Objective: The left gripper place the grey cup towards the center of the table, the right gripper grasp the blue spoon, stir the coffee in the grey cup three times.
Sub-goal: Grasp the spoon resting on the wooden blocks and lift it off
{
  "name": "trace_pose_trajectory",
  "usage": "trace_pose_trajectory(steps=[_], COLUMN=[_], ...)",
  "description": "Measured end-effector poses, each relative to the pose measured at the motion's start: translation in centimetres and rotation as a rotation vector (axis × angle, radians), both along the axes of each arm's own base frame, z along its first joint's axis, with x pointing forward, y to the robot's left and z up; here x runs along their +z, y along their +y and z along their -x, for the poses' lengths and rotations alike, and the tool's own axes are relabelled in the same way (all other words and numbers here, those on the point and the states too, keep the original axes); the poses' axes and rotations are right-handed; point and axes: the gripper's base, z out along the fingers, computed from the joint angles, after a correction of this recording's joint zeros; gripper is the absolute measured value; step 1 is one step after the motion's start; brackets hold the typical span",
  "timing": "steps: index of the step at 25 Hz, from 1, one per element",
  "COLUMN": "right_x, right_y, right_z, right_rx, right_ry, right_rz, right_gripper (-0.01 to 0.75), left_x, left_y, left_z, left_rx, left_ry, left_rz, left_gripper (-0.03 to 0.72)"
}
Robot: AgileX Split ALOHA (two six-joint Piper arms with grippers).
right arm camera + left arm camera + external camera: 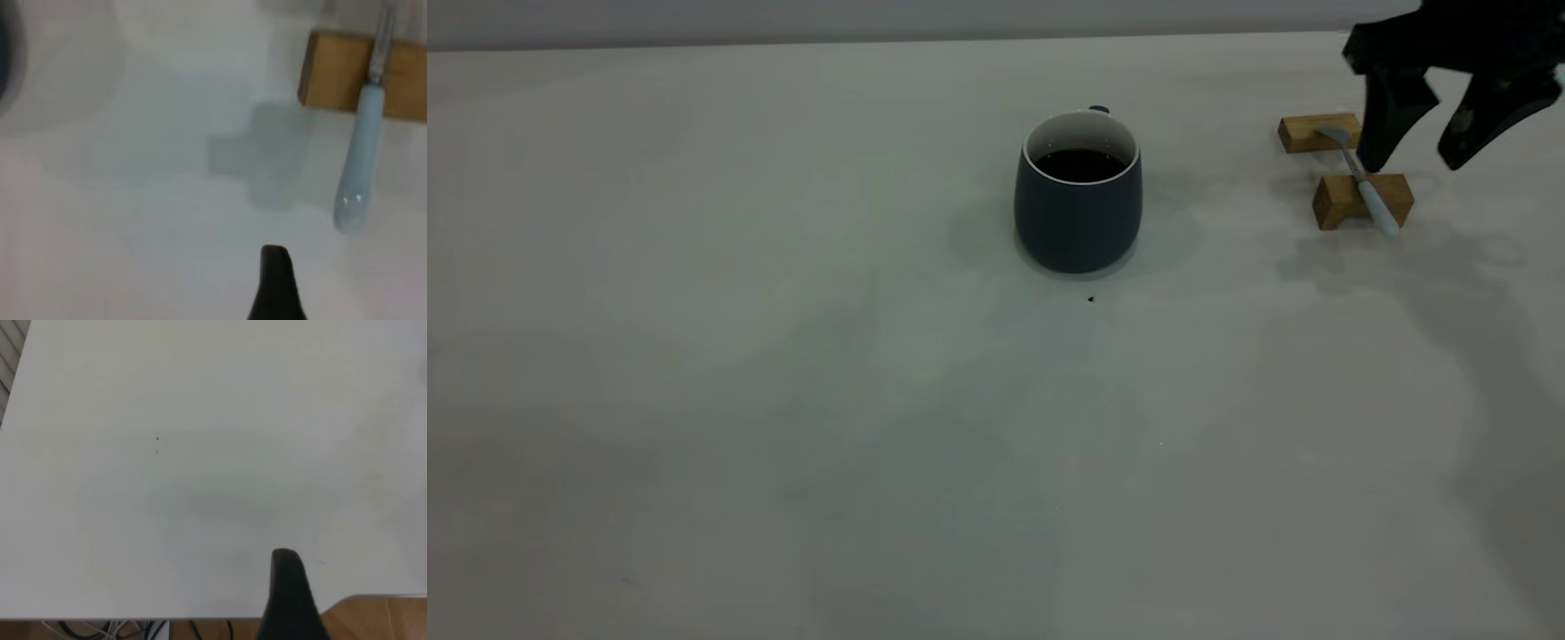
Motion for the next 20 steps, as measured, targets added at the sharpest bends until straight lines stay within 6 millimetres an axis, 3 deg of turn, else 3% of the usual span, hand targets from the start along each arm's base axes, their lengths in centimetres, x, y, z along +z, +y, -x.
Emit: trace_pose_trajectory(steps=[7,20], right_x=[-3.1,-6.3], right_y=[0.1,0.0], right_z=[-1.5,-1.7], right_rx=[0.001,-0.006], right_ry=[0.033,0.039], right_rz=[0.006,0.014], right_gripper=[0.608,0.593], left_x=[0.0,0.0], left_y=[0.0,0.0], left_z=[0.0,0.0], left_rx=[0.000,0.000], left_ry=[0.000,0.000], left_rz=[0.000,0.000], left_gripper=[0.585,0.585])
